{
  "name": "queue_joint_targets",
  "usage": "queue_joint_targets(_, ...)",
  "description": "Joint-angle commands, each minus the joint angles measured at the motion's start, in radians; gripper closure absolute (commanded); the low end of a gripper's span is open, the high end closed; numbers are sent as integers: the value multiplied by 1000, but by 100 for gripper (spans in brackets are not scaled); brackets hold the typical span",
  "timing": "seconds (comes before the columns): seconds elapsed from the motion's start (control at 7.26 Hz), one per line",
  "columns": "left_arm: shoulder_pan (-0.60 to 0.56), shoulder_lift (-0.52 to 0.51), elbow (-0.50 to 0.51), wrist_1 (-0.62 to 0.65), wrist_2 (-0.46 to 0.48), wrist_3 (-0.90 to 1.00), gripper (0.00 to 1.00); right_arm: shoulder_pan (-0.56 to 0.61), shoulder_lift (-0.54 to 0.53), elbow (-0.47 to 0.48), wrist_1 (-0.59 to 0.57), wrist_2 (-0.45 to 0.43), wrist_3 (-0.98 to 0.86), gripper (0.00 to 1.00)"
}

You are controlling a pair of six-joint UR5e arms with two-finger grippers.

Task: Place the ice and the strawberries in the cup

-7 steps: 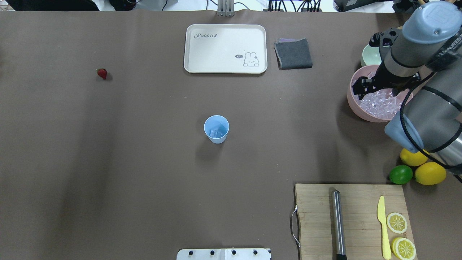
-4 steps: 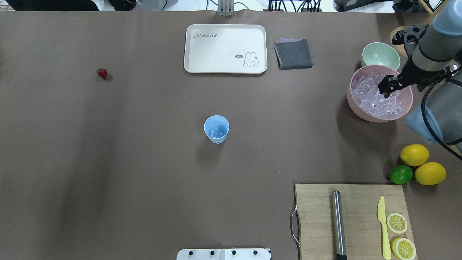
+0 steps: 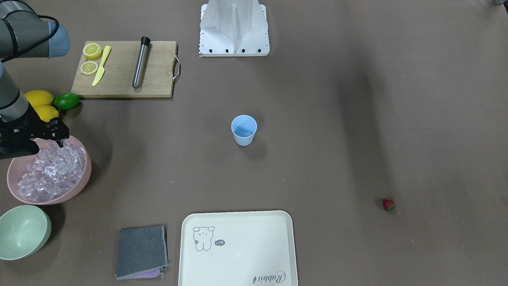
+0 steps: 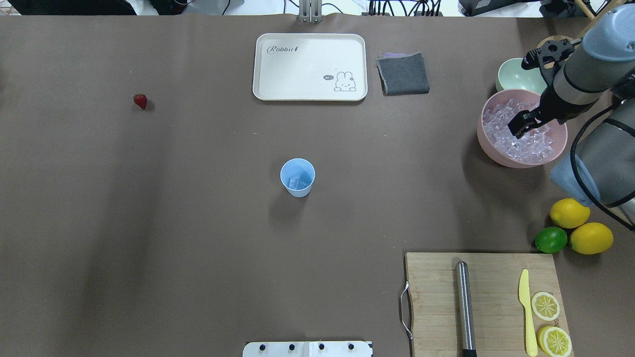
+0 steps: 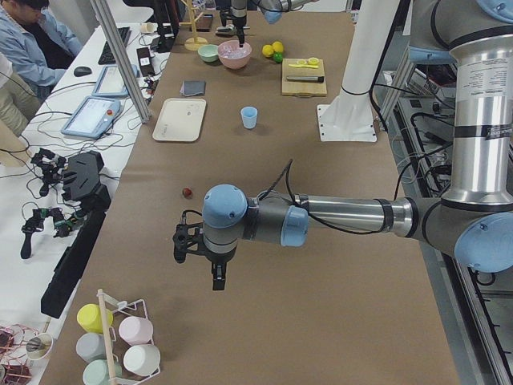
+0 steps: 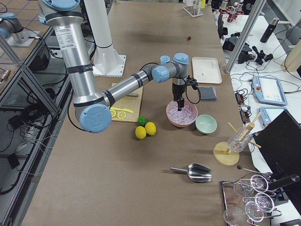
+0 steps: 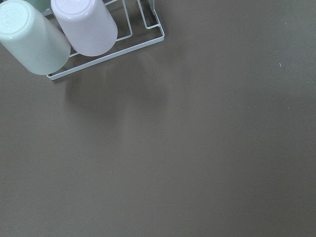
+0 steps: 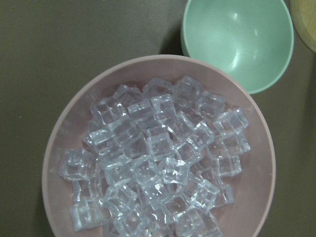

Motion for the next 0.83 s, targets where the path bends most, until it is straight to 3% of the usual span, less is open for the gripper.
queue_joint_targets(0.0,0,-2,0,0,0,0,3,-4,-20,-2,60,2,-74,0)
queue_joint_targets(0.14,0,-2,5,0,2,2,3,-4,-38,1,69,-5,-135,0)
queue_joint_targets(0.41,0,0,6,0,2,2,3,-3,-107,-27,223,6,-175,0)
queue_joint_targets(0.69,0,1,5,0,3,0,3,-4,-107,-53,228,5,-177,3)
